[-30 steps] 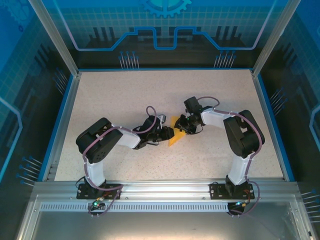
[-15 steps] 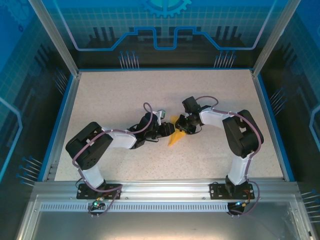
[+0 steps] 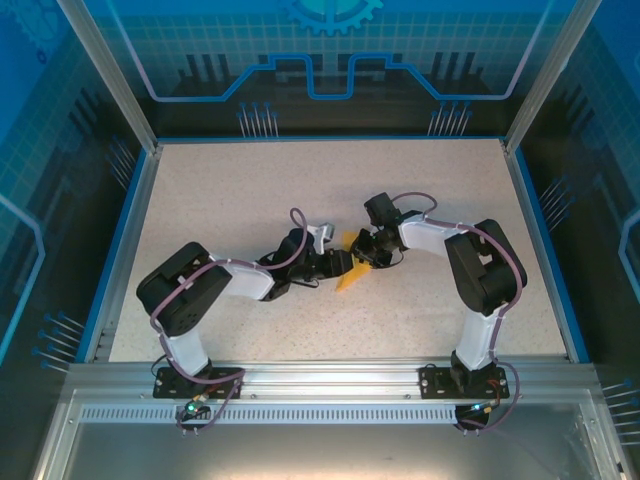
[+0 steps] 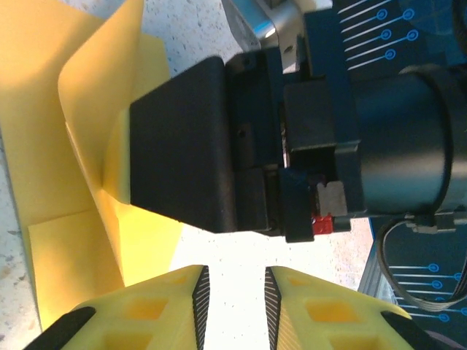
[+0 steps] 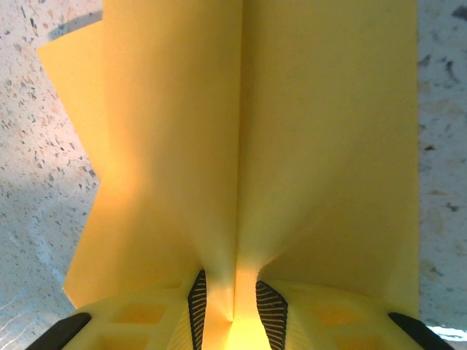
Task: Fold a paper plane with a square sheet of paper (pick it up from the middle)
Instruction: Fourth fold the wing at the center of the table.
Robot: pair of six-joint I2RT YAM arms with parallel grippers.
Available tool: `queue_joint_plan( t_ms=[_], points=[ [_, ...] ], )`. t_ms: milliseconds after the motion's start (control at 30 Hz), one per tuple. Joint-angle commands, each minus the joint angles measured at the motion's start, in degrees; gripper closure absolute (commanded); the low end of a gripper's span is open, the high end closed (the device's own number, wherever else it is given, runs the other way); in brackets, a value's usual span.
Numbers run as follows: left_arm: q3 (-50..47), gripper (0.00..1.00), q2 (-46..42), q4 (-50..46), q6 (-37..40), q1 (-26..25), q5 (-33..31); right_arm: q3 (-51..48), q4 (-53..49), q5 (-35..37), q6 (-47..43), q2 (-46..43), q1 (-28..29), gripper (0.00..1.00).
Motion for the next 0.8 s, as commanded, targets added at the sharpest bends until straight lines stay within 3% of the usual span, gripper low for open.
queue_joint_plan(
  t_ms=[0,233,500,767],
  points=[
    [-0.05,0.69,2.01,0.38,0.01,-0.76,1.29,-4.18,-5.84,10.60,1.01,7.33,-0.31,0.67],
    [1.80,0.69,4.64,-3.44,-0.65,-0.84,-0.25,-4.39,-5.81,10.59,1.06,7.35,-0.42,0.67],
    [1.69,0.70,3.05,-8.73,0.04,-0.88,-6.45,-4.58,-5.86,10.76,1.07,7.33,-0.51,0.67],
    [2.05,0.70,2.87,-8.96,0.44,-0.88,-7.37,-4.85,-5.68,10.77,1.05,7.41,-0.54,0.67]
  ],
)
